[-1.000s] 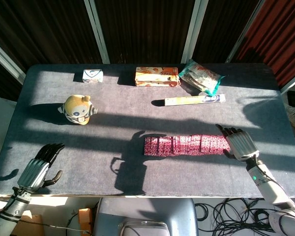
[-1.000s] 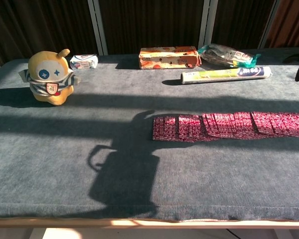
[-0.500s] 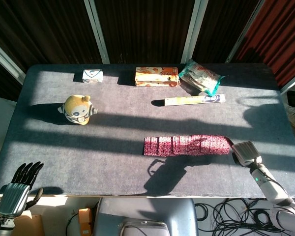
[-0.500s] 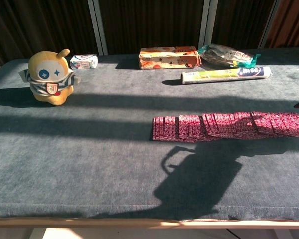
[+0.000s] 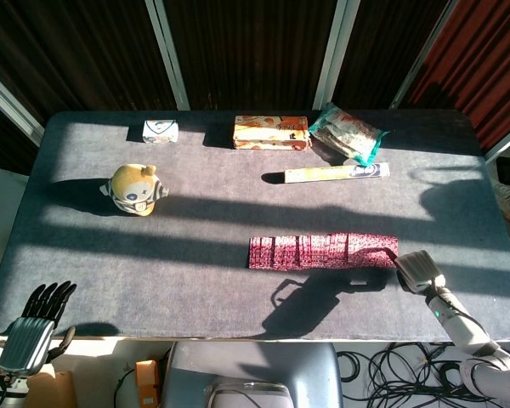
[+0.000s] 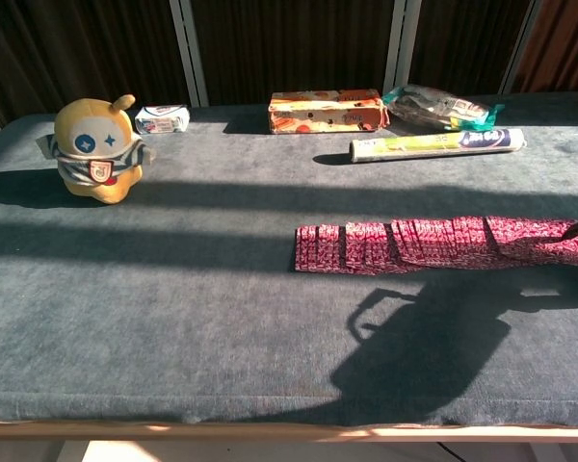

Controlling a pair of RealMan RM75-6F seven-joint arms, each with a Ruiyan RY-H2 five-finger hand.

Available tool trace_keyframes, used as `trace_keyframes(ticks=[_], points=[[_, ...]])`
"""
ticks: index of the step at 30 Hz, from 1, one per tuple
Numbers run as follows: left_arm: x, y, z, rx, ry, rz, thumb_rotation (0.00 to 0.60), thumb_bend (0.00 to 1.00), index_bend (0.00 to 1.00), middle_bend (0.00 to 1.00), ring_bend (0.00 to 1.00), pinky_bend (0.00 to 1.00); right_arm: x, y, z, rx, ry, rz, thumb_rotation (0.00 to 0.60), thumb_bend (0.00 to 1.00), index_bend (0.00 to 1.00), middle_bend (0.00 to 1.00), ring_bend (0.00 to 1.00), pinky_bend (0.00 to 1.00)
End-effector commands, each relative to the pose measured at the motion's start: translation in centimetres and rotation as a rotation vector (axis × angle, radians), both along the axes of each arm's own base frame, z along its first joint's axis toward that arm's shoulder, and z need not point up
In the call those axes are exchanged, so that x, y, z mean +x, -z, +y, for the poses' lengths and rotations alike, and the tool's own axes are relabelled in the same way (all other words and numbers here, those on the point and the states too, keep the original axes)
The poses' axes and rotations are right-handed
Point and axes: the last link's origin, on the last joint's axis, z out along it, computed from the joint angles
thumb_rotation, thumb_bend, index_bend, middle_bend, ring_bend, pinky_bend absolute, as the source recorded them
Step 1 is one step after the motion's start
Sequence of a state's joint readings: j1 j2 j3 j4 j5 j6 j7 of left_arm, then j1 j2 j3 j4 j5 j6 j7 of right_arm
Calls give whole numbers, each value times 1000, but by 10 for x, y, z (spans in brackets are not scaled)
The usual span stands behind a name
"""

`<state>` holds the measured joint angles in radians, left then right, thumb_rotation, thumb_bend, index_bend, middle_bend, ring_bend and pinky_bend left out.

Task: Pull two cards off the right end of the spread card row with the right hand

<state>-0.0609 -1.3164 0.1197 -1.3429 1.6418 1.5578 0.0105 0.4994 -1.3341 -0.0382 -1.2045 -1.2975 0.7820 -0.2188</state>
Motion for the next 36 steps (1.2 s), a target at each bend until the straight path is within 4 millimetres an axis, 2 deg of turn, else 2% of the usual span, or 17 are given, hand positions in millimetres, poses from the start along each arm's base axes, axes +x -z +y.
trace_keyframes(ticks=[1,7,14,17,21,26,31,36], points=[[0,0,0,-2,-1,1,600,409,0,72,60,70,-5,-2,5,-1,9,13,600,711,186,947,1000,1000],[1,1,2,-10,-1,3,600,408,0,73,60,70,-20,-15,22,-24,34,46,600,713,195,947,1000,1000],[1,1,1,-9,-6,8,600,411,0,73,61,70,-49,-37,48,-57,96,113,600,716,223,947,1000,1000],[1,1,1,-8,-7,10,600,412,0,73,61,70,-51,-43,52,-80,98,103,600,716,222,948,1000,1000],[3,2,3,-8,-3,9,600,412,0,74,61,70,-42,-48,47,-115,53,47,600,715,205,947,1000,1000],[5,3,4,-14,0,14,600,412,0,75,61,70,-18,-45,27,-132,-29,-18,600,715,185,948,1000,1000],[3,3,5,-20,-9,13,600,415,0,75,61,70,4,-27,8,-83,-61,-23,600,715,176,948,1000,1000],[0,1,4,-18,-27,13,600,416,0,75,61,70,14,-7,-1,-31,-60,-6,600,715,176,948,1000,1000]])
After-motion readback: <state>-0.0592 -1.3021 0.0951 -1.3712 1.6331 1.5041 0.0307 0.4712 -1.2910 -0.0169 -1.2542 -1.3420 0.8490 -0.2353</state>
